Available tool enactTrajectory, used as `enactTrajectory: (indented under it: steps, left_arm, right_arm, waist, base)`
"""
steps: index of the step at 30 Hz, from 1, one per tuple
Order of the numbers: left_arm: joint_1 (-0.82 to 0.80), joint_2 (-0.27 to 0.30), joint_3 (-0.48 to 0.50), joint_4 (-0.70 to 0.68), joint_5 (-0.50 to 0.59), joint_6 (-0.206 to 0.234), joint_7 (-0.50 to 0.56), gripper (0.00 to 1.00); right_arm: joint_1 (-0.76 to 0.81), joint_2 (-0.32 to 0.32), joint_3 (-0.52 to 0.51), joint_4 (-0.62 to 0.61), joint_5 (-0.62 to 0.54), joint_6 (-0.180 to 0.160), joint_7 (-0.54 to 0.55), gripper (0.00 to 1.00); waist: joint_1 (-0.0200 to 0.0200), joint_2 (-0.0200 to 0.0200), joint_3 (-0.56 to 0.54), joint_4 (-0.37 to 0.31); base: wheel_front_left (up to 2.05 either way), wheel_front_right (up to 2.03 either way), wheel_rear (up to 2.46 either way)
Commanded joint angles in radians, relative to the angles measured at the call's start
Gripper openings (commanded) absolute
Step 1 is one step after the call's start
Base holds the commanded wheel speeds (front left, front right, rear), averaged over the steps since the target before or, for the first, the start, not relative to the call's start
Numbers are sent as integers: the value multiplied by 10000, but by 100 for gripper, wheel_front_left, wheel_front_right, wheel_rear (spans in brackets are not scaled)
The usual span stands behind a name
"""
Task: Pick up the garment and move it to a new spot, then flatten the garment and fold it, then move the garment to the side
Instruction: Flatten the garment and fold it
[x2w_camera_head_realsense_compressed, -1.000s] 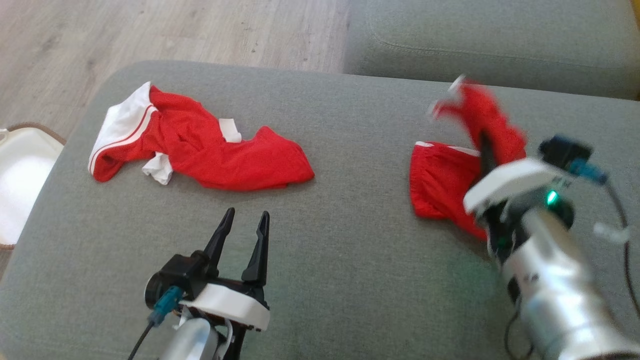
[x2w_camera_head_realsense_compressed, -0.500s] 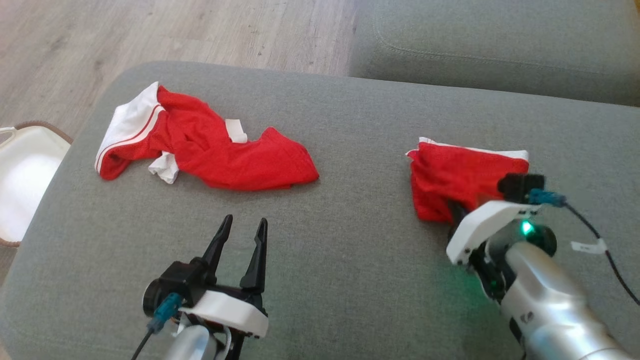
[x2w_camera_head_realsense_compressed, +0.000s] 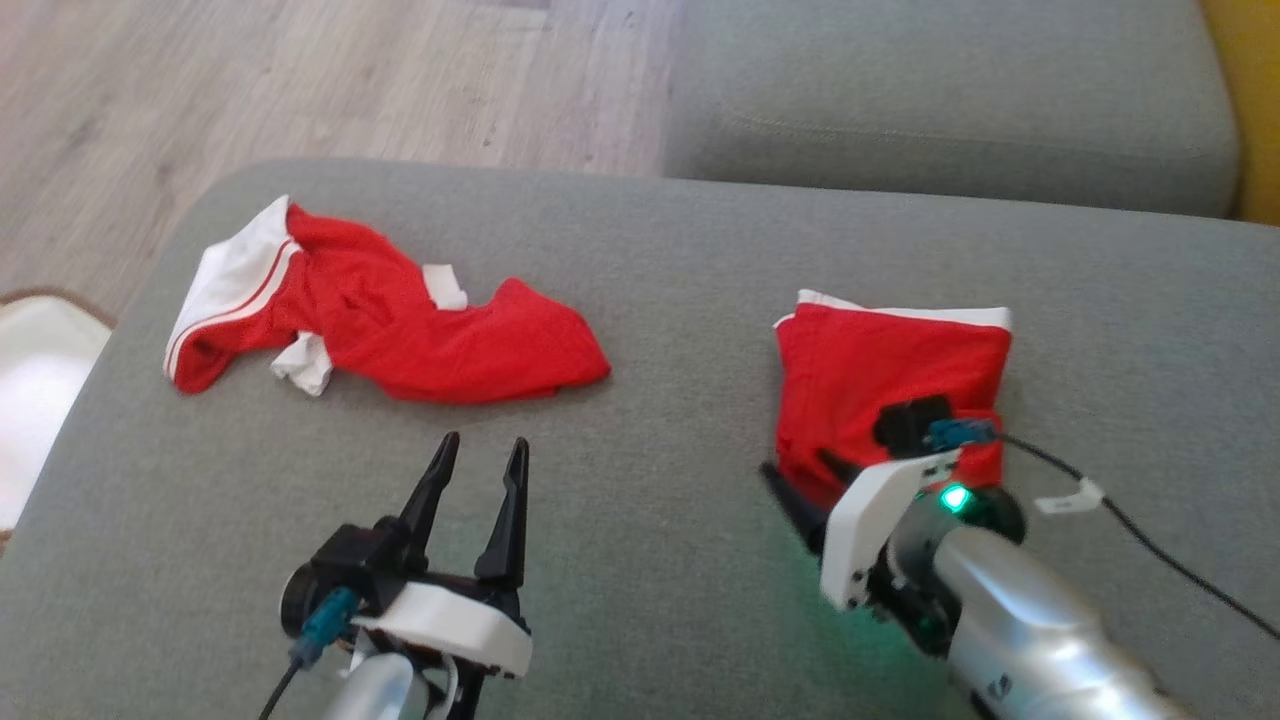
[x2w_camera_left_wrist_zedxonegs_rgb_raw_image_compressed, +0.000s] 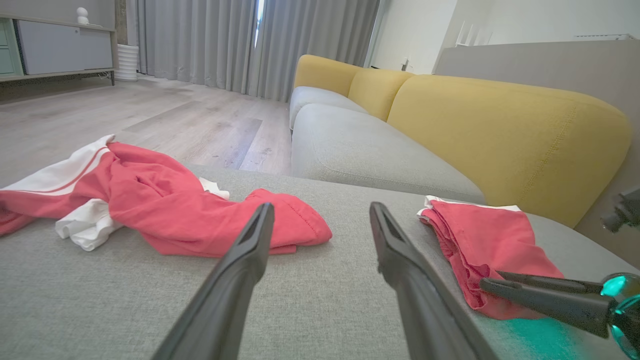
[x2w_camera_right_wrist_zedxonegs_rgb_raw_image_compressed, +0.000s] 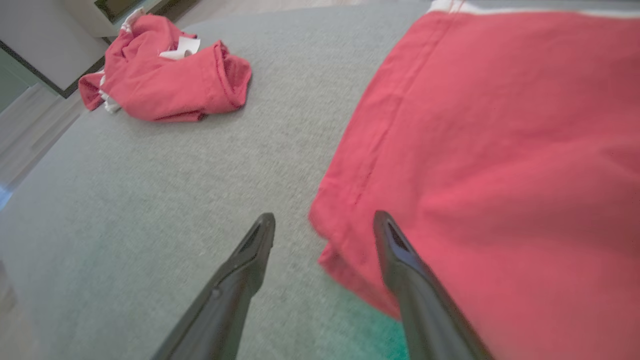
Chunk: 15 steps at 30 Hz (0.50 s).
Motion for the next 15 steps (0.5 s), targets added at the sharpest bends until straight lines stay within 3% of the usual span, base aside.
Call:
enactTrajectory:
  steps: [1,6,15]
  left_arm:
    - [-136,146,303,-312,-68,99,-47,100]
    - [-99,204,364,-406,-114,172,-70,100]
    - [-63,268,617,-687,-161,336,-146,100]
  right_arm:
    - [63,38,291,-469,281,-7,161,100]
    - [-25,-289,534,-1192,880,-7,-16,100]
    - [-630,-825,-861,-1020,245,-7,-2632,100]
  waist:
    - [0,0,-163,-181]
    - [0,0,-322,-562]
    - [0,0,-517,-1250]
  base:
    - [0,0,0]
    - [0,0,0]
    - [0,0,0]
